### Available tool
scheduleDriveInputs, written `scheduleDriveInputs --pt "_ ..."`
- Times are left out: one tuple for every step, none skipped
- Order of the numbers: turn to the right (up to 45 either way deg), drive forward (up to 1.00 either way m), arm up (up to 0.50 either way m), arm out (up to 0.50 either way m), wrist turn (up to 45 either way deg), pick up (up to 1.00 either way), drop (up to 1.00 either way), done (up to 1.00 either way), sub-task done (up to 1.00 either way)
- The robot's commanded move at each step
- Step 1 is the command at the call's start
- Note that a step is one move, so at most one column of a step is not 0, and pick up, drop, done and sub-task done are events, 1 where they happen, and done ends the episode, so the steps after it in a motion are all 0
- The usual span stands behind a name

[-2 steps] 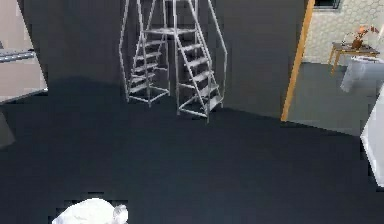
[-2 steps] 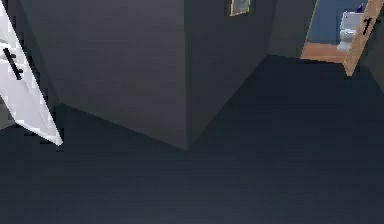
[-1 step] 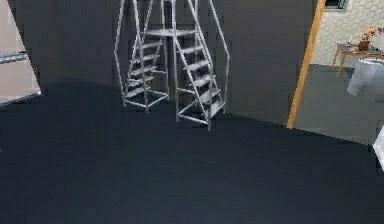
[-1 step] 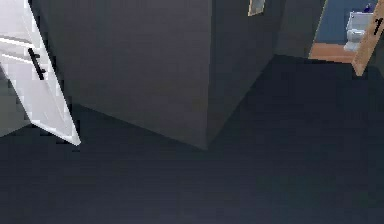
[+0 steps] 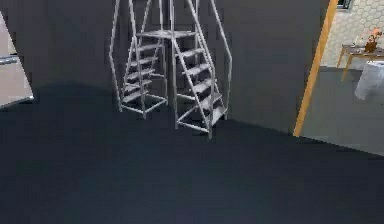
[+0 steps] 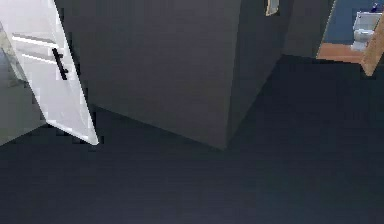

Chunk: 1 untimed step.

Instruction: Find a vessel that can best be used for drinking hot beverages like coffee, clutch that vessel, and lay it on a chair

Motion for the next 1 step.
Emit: scheduleDriveInputs --pt "45.0 0.0 0.0 0.0 0.0 0.0 0.0 0.0 0.0"
